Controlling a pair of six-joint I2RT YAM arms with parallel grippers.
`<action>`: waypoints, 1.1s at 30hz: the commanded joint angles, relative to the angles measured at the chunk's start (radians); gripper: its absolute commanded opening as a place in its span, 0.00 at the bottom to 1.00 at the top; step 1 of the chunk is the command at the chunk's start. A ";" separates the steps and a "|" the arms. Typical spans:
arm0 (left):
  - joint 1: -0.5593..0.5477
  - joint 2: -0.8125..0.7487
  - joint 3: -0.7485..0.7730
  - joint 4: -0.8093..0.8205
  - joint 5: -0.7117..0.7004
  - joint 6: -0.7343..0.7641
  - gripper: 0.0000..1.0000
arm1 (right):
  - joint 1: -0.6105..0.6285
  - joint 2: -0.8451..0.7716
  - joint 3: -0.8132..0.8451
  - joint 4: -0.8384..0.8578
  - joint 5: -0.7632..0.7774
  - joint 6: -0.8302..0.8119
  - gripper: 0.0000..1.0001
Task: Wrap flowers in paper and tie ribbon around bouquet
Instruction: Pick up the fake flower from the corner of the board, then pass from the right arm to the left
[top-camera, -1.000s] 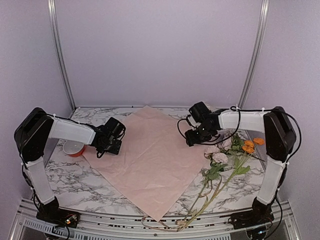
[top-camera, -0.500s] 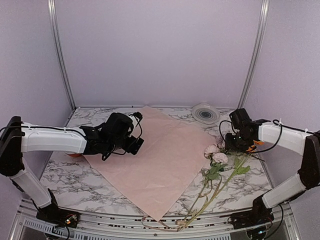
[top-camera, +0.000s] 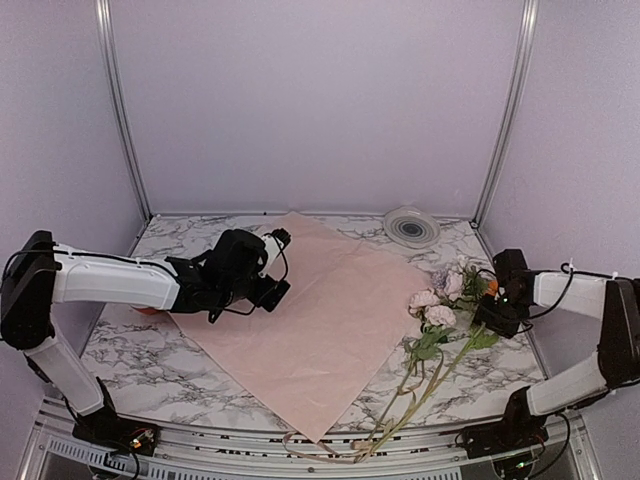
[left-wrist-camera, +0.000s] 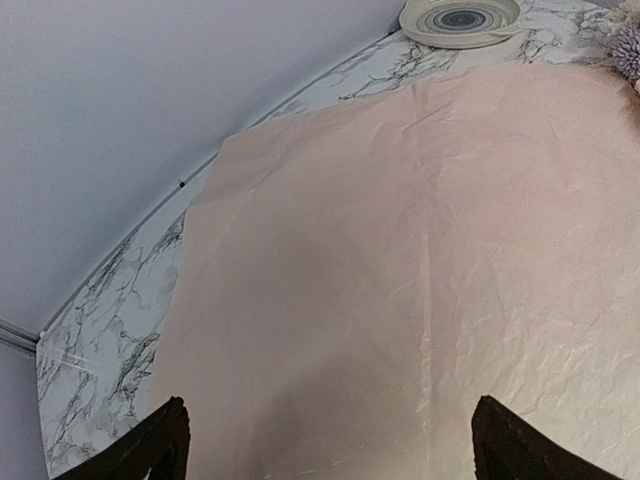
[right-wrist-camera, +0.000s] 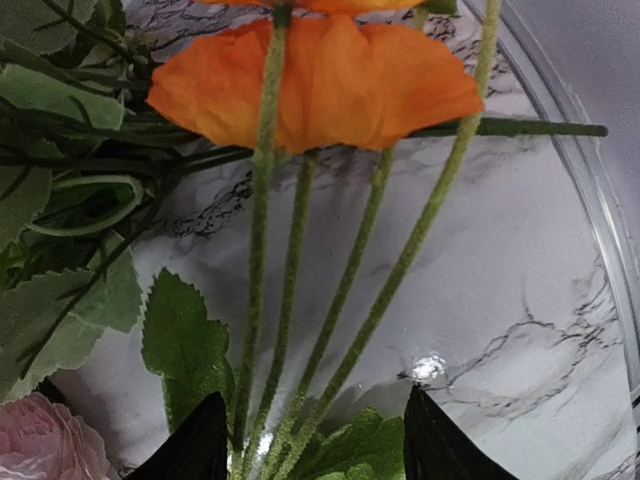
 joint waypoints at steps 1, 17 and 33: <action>0.004 0.016 -0.018 0.026 -0.003 0.013 0.99 | -0.008 0.071 -0.008 0.084 -0.036 0.035 0.59; 0.001 -0.035 -0.018 0.015 0.027 -0.011 0.99 | -0.021 -0.211 0.079 -0.050 0.190 0.010 0.00; -0.026 -0.123 -0.010 -0.015 0.041 -0.022 0.99 | 0.215 -0.451 0.416 0.308 0.386 -0.571 0.00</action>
